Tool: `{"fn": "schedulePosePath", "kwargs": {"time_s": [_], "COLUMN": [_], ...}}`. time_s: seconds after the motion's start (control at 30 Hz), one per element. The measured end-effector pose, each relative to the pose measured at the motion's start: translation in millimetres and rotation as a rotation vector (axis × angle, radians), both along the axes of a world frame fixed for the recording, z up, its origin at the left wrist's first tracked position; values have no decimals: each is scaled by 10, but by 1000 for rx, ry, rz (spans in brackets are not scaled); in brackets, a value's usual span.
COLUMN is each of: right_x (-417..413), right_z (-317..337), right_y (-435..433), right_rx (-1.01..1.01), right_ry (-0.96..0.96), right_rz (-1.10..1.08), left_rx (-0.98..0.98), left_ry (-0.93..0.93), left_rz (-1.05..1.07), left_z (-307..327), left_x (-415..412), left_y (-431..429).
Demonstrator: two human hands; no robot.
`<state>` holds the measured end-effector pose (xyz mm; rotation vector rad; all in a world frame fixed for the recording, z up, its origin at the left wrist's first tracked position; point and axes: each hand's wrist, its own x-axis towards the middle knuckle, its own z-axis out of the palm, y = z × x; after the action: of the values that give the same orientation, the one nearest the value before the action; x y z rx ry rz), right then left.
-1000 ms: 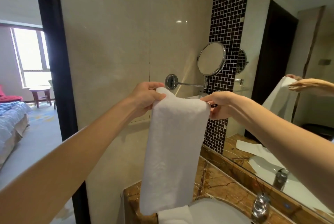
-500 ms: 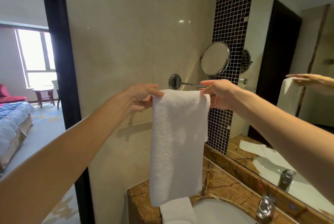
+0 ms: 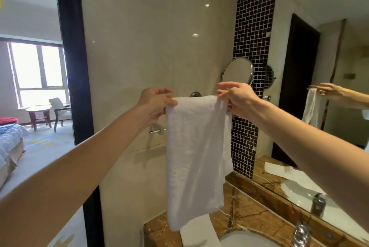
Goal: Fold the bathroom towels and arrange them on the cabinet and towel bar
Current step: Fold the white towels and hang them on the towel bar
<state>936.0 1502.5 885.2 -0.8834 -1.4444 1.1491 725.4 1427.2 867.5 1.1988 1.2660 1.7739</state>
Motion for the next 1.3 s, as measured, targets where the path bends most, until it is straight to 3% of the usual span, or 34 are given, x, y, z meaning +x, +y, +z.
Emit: {"fn": "schedulePosePath", "kwargs": {"time_s": [0.2,0.7,1.07,1.3], "right_x": [-103,-464,-988,-1186], "right_z": [371,1220,1290,1414], "right_y": [39,1070,1910,2125], "right_rx": [46,244,232,193], "right_ry": [0,152,273,437], "right_rz": [-20,-31,19,57], "left_rx": [132,419,377,466], "left_ry": [126,216,236,199], "left_rz": [-50,185,259,263], "left_z": [175,908,1096,1315], "left_x": [-42,-310,-753,-944], "left_y": [60,1014,1706,1934]}}
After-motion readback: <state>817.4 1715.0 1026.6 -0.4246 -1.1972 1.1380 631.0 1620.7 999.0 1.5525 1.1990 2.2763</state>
